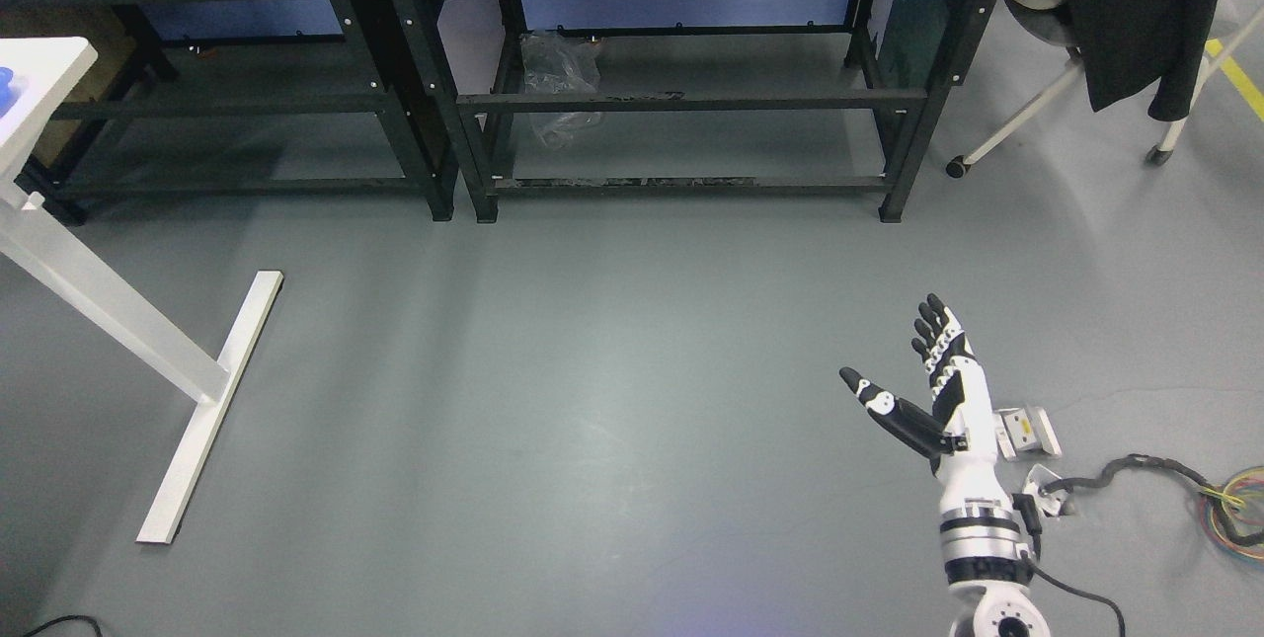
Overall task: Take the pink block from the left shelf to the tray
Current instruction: 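Drive toward the black shelf with the right hand raised, then reach the right hand over the green tray onto the pink block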
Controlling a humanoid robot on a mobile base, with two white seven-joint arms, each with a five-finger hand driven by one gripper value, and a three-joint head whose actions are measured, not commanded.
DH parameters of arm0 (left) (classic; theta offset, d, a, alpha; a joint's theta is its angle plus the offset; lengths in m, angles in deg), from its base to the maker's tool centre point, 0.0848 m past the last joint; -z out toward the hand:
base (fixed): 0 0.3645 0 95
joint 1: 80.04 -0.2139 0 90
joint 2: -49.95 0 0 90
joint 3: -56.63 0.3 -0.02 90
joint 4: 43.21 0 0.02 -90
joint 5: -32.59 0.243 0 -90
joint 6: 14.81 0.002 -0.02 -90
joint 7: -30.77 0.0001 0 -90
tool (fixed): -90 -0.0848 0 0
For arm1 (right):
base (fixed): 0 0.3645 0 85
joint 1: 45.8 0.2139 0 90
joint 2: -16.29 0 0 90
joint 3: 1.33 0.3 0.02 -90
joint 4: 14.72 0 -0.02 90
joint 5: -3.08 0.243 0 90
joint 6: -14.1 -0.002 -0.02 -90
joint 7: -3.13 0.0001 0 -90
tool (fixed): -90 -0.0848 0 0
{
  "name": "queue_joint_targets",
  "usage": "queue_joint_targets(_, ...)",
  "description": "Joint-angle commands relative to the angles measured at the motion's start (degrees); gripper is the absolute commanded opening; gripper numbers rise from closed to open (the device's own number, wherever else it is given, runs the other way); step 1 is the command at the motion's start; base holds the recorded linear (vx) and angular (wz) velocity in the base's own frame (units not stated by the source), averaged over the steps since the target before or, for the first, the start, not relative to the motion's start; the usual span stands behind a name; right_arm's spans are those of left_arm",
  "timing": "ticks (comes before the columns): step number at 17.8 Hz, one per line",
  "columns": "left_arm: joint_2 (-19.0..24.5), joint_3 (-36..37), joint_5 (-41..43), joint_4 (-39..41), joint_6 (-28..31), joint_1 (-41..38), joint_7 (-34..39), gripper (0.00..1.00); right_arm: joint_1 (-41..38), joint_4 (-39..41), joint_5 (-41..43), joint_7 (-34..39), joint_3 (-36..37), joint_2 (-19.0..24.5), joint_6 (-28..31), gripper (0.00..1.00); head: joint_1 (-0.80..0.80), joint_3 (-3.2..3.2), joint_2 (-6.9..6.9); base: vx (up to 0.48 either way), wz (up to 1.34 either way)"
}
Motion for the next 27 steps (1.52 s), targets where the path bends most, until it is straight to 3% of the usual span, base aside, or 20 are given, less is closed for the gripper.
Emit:
queue_joint_targets(1, 1.0, 0.0, 0.0, 1.0, 0.0, 1.7, 0.0, 1.00, 1.3, -0.2, -22.1, -0.4, 2.6, -1.0, 0.6, 0.99, 0.00, 0.00, 0.00, 0.122, 0.00)
queue_joint_targets(4, 1.0, 0.0, 0.0, 1.0, 0.0, 1.8, 0.0, 1.00, 2.4, 0.3, -56.5, -0.6, 3.5, -1.0, 3.9, 0.99, 0.00, 0.00, 0.00, 0.166, 0.00)
queue_joint_targets(5, 1.0, 0.0, 0.0, 1.0, 0.0, 1.7, 0.0, 1.00, 2.7, 0.6, -63.4, -0.7, 3.9, -1.0, 4.4, 0.99, 0.00, 0.00, 0.00, 0.208, 0.01)
queue_joint_targets(11, 1.0, 0.0, 0.0, 1.0, 0.0, 1.7, 0.0, 1.00, 3.4, 0.8, -60.9, -0.7, 4.7, -1.0, 0.6, 0.99, 0.00, 0.00, 0.00, 0.224, 0.02)
queue_joint_targets(20, 1.0, 0.0, 0.0, 1.0, 0.0, 1.7, 0.0, 1.00, 5.6, 0.8, -83.0, -3.6, 3.0, -1.0, 3.3, 0.99, 0.00, 0.00, 0.00, 0.233, 0.03)
queue_joint_targets(27, 1.0, 0.0, 0.0, 1.0, 0.0, 1.7, 0.0, 1.00, 5.8, 0.8, -86.7, -6.5, 0.8, -1.9, 3.5, 0.99, 0.00, 0.00, 0.00, 0.211, 0.07)
